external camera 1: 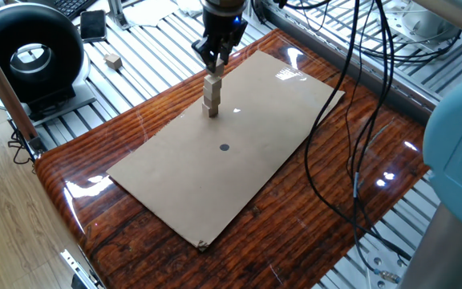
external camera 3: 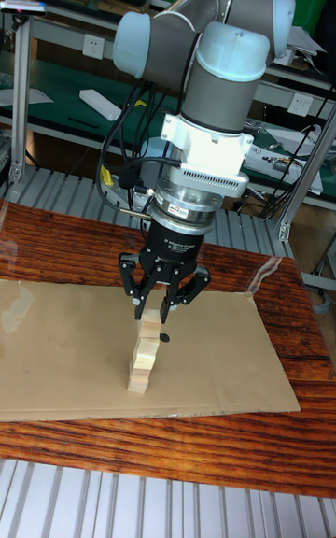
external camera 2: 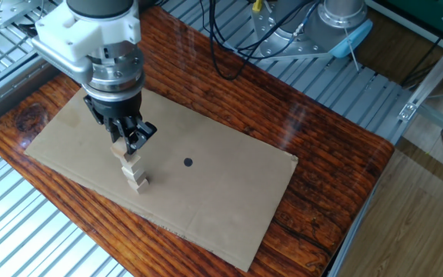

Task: Stack the blocks in a vertical line of five

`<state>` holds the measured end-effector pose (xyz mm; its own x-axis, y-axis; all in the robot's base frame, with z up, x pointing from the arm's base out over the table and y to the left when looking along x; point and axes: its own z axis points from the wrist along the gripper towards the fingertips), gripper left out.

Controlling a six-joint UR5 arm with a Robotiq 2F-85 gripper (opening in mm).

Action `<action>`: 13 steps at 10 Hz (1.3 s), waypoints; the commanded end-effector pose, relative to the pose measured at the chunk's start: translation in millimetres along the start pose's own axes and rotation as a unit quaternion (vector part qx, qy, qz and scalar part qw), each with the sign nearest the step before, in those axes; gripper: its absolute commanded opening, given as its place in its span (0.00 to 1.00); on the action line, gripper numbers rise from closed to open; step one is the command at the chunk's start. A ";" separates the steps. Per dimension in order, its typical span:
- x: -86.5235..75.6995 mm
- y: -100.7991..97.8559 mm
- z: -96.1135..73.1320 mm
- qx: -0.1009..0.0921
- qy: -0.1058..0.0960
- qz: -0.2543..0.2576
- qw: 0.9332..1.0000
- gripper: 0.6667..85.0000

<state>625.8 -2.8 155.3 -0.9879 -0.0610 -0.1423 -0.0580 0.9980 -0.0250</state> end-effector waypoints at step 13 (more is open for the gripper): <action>0.2 6.2 3.5 0.005 0.006 0.024 1.000 0.00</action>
<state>625.1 -0.9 149.6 -0.9907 -0.0325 -0.1321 -0.0279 0.9990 -0.0363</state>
